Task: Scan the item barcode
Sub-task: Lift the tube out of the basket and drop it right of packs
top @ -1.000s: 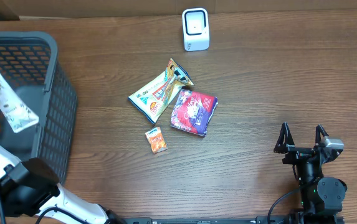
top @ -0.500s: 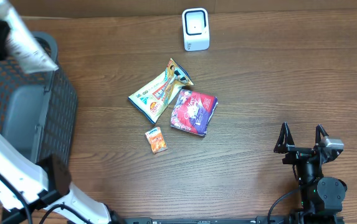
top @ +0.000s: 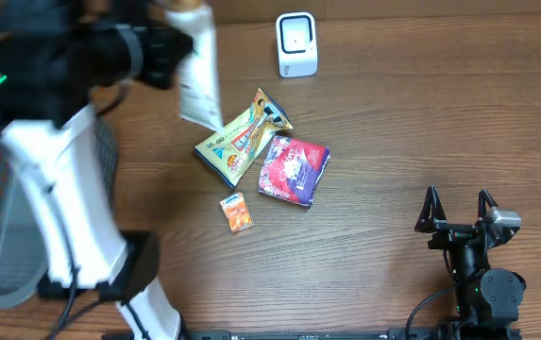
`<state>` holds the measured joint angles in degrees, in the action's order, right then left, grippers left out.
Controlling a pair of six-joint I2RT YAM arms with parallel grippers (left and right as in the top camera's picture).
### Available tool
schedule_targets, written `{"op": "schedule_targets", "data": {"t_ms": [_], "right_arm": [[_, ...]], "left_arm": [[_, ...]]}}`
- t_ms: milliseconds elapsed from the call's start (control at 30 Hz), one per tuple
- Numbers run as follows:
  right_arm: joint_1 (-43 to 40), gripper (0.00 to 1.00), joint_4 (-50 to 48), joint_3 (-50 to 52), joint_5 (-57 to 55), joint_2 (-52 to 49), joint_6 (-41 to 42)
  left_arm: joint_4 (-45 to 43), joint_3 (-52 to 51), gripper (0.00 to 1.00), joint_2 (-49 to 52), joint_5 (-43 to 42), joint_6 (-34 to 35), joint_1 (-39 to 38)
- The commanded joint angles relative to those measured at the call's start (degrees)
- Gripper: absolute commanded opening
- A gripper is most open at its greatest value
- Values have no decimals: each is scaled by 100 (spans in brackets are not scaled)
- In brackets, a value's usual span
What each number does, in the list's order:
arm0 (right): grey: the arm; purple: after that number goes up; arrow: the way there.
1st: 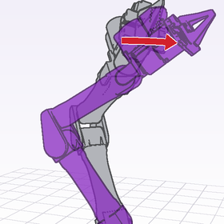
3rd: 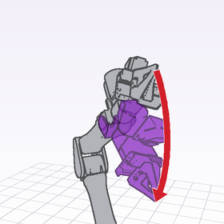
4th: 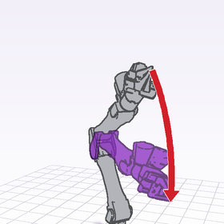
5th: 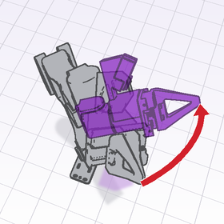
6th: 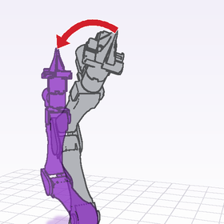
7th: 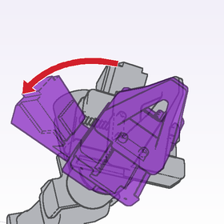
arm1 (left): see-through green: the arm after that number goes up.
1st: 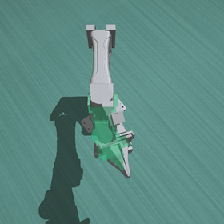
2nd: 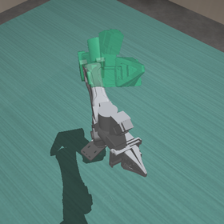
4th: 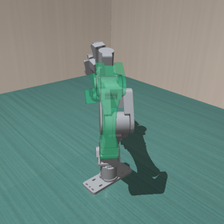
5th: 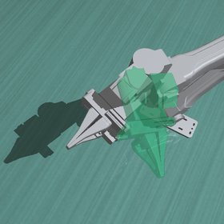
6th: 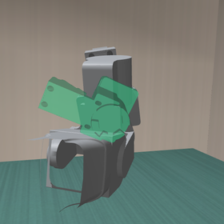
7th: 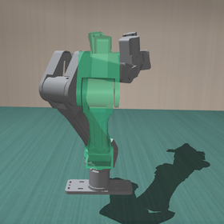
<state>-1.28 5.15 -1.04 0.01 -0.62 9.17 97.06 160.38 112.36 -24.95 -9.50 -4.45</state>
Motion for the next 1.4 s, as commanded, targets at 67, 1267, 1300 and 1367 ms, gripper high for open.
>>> {"op": "schedule_targets", "data": {"t_ms": [67,1267,1300,1367], "right_arm": [[31,100,-31,59,7,46,-17],[26,100,3681,-3117,-17,-627,-24],[26,100,3864,-3386,13,-815,-24],[31,100,4103,-3877,214,-1178,-15]], "left_arm": [[-72,-647,4,940,48,81,-1019],[-1486,1167,100,986,2142,1047,-2354],[-1530,1241,100,719,2459,1126,-2249],[-1690,1300,100,214,2859,1143,-2072]]}}
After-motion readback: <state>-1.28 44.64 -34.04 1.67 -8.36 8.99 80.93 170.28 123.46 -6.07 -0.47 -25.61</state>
